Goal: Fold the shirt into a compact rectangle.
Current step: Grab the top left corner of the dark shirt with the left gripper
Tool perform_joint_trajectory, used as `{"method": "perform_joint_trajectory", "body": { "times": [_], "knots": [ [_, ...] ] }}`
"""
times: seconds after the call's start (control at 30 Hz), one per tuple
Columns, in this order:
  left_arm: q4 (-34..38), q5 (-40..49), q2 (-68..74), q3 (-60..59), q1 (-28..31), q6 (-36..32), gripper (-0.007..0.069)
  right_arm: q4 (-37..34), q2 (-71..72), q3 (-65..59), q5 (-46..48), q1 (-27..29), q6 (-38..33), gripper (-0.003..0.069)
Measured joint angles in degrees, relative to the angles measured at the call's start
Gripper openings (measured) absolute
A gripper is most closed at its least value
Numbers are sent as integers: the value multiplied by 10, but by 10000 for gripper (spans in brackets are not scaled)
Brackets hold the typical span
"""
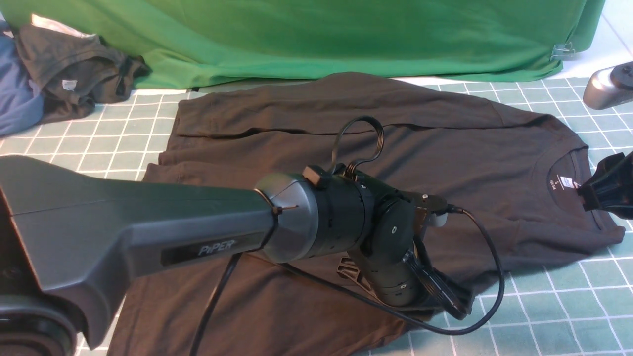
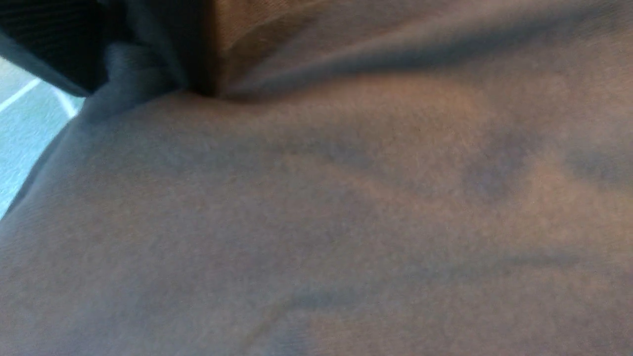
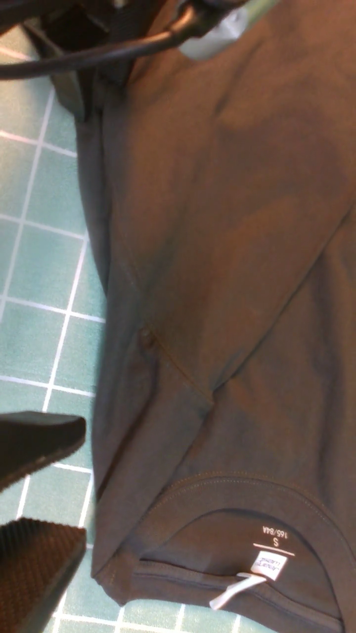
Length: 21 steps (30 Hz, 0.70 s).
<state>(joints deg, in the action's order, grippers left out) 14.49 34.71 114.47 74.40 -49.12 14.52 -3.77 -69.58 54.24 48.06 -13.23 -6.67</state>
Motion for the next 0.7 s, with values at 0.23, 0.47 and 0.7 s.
{"method": "perform_joint_trajectory", "body": {
  "times": [0.23,0.47,0.7],
  "knots": [
    [7,38,-20,16,0,-29,23,0,0,0,-1,0,0,237],
    [23,90,-28,16,-20,-32,22,0,0,0,-13,0,0,237],
    [27,94,-28,16,-84,-14,22,0,0,0,-13,0,0,237]
  ]
}}
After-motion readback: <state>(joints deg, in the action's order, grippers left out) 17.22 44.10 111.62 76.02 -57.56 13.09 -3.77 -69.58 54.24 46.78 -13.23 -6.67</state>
